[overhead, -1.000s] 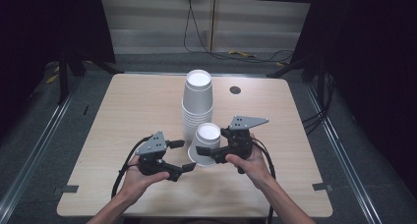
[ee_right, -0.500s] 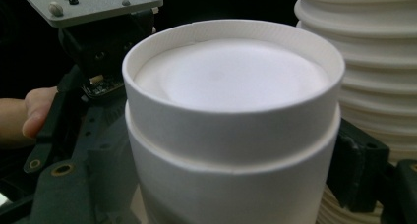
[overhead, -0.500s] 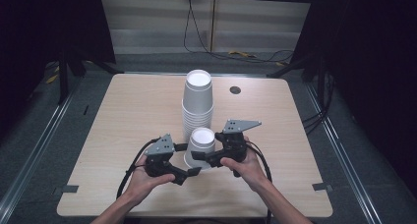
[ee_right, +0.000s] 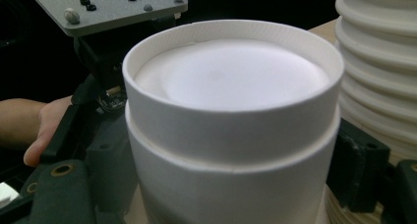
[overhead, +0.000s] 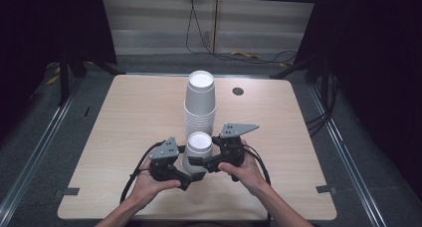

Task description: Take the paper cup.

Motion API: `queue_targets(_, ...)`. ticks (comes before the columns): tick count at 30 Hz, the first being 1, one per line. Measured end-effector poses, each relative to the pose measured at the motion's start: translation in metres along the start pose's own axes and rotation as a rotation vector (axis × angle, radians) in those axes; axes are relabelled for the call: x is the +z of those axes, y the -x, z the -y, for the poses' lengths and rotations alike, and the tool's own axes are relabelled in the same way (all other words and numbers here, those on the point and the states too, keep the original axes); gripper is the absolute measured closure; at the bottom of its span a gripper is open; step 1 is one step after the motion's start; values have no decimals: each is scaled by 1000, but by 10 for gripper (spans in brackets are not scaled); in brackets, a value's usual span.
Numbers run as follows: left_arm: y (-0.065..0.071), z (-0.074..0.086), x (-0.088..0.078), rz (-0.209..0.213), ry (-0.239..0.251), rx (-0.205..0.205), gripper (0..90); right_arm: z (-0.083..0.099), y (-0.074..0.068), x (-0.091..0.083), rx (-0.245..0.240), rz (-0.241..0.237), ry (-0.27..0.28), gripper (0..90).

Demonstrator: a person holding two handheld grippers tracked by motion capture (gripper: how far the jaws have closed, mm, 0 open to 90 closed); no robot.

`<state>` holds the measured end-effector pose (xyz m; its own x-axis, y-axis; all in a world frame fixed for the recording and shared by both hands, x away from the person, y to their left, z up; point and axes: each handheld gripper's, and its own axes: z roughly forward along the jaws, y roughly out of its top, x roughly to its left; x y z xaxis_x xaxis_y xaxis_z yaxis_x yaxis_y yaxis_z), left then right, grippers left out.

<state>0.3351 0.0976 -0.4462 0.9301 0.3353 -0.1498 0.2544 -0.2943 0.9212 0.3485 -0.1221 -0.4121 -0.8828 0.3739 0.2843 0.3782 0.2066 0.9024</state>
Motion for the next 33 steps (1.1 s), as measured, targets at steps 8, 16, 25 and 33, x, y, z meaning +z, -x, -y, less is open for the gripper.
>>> queue_targets(8,0,-2,0,8,14,-10,94,3,-1,5,4,-14,-11,204)
queue_targets(16,-1,-2,-2,18,-4,4,115,4,-4,6,-2,-13,-17,193)
queue_targets(25,-2,-3,-3,38,-41,-7,131,3,-1,4,34,-19,-34,151)
queue_targets(33,-1,-1,0,46,-70,-16,132,1,0,0,44,-18,-43,141)
